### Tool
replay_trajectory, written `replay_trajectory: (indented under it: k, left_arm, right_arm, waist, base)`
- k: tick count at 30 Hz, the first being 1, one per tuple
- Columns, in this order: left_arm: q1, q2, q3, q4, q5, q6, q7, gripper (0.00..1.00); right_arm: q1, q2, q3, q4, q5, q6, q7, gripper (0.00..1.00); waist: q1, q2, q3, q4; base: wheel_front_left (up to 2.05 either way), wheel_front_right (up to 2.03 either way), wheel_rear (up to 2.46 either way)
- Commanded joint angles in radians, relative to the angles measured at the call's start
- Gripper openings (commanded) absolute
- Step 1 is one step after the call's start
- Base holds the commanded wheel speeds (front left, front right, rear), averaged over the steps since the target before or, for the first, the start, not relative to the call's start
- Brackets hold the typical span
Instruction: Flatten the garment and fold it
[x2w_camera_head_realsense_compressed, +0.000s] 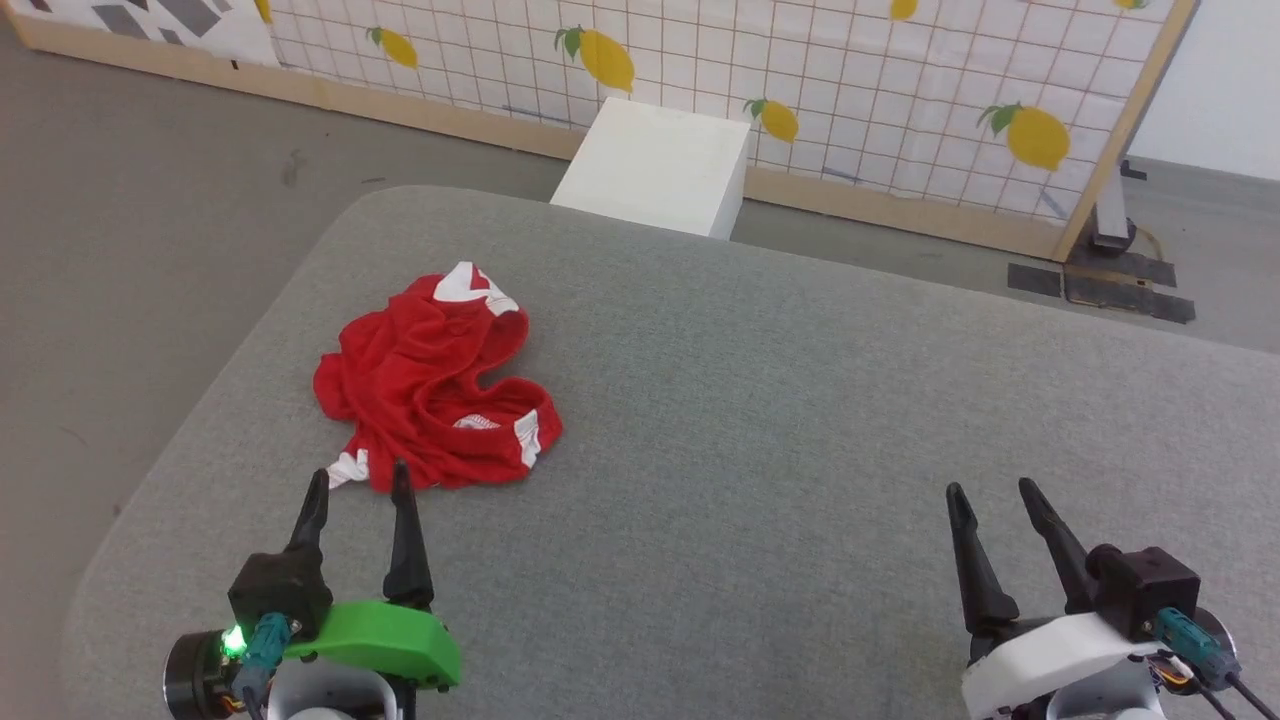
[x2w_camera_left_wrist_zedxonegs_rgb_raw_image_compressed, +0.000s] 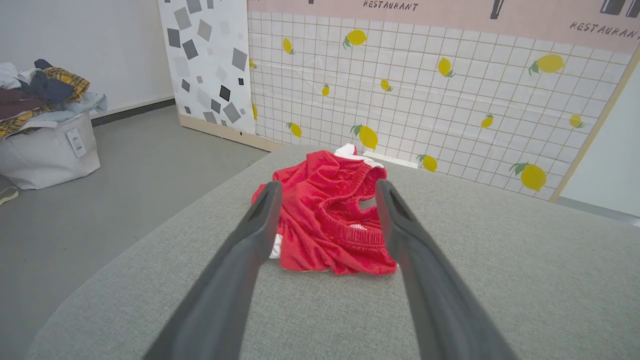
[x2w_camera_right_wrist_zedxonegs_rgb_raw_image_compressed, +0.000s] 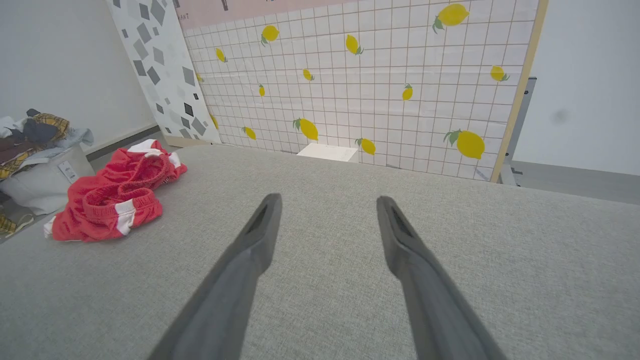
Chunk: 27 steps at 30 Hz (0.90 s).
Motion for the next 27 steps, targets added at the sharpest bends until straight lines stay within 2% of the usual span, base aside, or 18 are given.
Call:
replay_trajectory:
  k: [1,27]
  left_arm:
    - [0.014,-0.004,-0.002,0.001,-0.011,0.006,-0.011,1.00]
    - [0.018,-0.005,-0.016,0.052,-0.037,0.039,-0.064,1.00]
  right_arm:
    - [0.019,0.000,0.001,0.005,0.010,-0.001,-0.011,1.00]
    - [0.025,-0.001,-0.011,0.018,0.033,-0.001,-0.031,1.00]
  waist:
    - [0.0000,0.0000,-0.002,0.007]
    - [0.0000,0.0000,0.005,0.090]
  base:
    - [0.00,0.00,0.00]
    - [0.00,0.00,0.00]
